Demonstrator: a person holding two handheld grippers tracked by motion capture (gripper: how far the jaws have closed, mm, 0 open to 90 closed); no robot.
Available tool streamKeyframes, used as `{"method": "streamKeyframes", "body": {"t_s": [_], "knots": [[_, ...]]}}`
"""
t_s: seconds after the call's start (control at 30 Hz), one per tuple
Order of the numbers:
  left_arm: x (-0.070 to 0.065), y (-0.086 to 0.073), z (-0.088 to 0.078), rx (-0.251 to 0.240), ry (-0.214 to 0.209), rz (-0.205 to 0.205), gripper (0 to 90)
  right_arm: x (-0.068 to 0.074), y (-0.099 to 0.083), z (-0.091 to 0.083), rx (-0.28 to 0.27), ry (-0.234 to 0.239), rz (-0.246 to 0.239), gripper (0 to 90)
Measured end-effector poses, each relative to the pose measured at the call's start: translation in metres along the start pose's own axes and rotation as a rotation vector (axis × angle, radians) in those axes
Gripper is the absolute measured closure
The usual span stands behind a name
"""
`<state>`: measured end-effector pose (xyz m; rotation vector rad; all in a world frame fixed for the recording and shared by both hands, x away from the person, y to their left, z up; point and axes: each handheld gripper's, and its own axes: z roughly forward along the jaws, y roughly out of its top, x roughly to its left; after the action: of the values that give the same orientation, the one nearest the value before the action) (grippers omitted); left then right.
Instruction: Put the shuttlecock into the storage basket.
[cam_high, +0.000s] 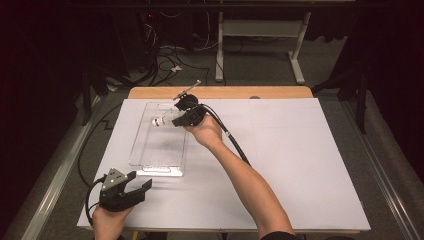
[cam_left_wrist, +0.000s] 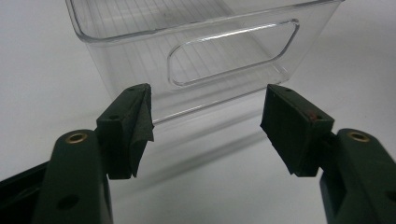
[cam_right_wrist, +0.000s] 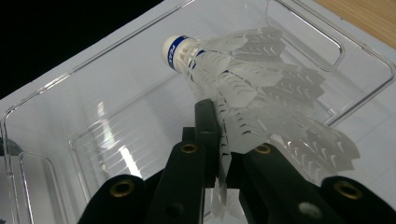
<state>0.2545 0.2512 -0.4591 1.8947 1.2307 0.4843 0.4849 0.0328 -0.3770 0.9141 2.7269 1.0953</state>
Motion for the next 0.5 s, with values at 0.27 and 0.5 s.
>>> {"method": "streamKeyframes", "body": {"t_s": [0.27,0.5], "knots": [[0.0,0.0,0.0,0.0,-0.003,-0.001,34.4,0.001,0.003,0.01,0.008,0.001,0.007,89.4],[0.0,0.0,0.0,0.0,-0.006,-0.005,34.4,0.0,0.005,0.016,0.008,-0.004,0.014,89.3]]}}
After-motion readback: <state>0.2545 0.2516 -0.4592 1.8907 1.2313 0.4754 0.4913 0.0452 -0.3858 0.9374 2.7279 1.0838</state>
